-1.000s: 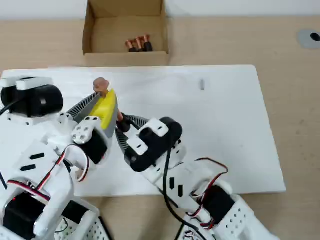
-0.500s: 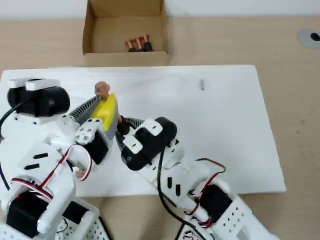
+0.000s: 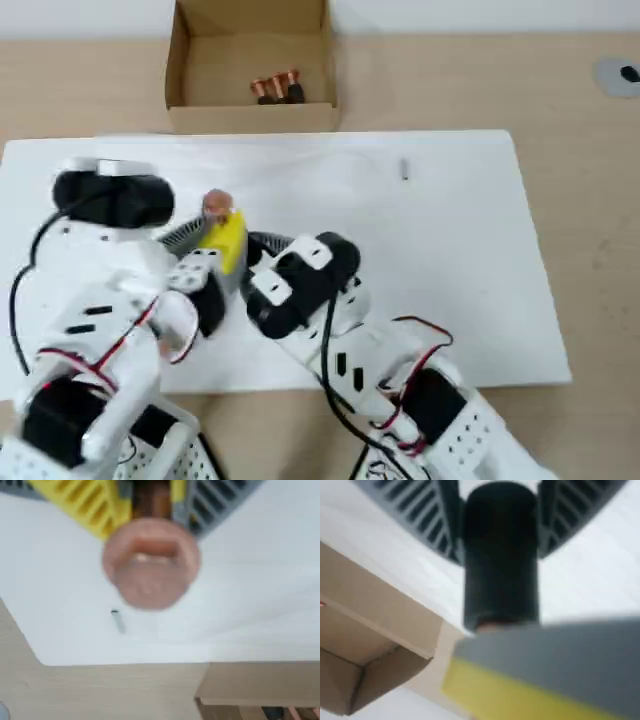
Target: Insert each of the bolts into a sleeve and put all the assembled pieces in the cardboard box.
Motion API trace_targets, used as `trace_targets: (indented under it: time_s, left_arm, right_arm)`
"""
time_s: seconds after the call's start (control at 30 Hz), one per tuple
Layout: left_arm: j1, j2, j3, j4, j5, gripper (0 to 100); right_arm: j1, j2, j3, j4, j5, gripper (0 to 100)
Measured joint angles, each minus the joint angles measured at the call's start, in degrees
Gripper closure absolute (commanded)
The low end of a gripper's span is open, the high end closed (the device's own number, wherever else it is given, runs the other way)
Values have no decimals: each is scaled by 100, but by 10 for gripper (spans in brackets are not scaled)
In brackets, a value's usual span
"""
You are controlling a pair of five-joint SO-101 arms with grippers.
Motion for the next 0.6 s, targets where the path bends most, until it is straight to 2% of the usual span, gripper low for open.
trace_targets:
  time_s: [0.23, 0.37, 0.6]
  left_arm:
    - [26, 0, -9, 123, 0, 991]
    - [70, 0, -9, 176, -193, 955]
    - [492, 0, -598, 1029, -501, 885]
  right_arm:
    - [-9, 0, 0, 0, 0, 989]
    - [-9, 0, 0, 0, 0, 989]
    - [-18, 0, 9, 0, 18, 989]
